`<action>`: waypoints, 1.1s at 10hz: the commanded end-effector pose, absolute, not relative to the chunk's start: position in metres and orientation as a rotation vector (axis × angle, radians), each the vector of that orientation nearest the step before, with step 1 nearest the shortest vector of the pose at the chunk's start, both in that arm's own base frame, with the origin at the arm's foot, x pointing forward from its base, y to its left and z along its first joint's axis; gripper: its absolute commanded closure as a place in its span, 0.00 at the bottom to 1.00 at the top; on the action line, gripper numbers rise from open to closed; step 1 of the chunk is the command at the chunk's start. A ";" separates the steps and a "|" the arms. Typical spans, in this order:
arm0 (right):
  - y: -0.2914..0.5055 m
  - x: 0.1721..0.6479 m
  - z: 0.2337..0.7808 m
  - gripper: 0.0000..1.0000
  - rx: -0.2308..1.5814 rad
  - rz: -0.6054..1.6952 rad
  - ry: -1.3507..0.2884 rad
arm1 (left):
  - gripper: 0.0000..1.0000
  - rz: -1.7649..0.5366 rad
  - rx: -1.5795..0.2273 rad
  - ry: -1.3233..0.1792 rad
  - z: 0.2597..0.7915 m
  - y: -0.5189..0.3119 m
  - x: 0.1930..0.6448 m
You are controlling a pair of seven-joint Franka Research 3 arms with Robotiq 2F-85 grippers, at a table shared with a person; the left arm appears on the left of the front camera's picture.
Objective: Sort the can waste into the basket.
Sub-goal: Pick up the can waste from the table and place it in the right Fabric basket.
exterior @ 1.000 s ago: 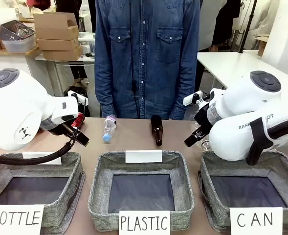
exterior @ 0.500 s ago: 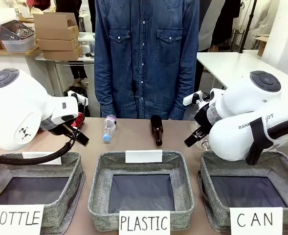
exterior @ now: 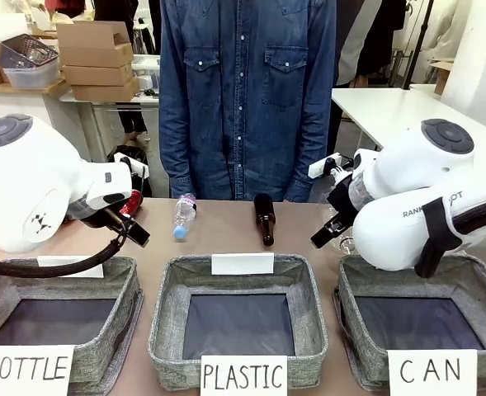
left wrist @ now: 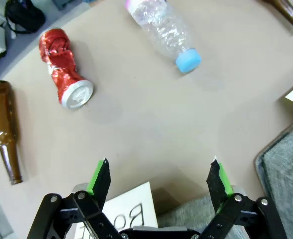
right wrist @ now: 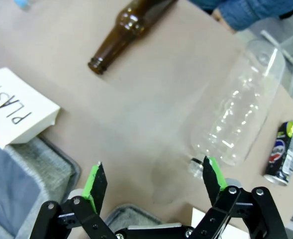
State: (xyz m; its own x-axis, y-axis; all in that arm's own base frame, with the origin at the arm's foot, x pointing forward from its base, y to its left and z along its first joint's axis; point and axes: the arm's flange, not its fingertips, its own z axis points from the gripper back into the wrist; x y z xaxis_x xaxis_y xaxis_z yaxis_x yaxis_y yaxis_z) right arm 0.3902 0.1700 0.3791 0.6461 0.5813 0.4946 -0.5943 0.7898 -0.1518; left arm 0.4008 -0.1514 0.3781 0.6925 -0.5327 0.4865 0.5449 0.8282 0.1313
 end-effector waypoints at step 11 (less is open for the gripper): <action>0.098 0.263 0.571 0.00 0.673 0.712 -0.635 | 0.00 -0.852 -0.625 -0.391 0.539 -0.093 0.296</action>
State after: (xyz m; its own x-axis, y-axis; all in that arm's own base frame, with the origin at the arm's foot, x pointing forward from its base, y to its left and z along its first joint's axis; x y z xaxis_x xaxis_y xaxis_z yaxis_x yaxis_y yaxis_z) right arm 0.2734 0.1343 0.5794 0.5294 0.5055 0.6813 -0.6762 0.7364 -0.0209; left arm 0.2936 -0.1461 0.5399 0.5104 -0.6411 0.5731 0.8074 0.5866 -0.0628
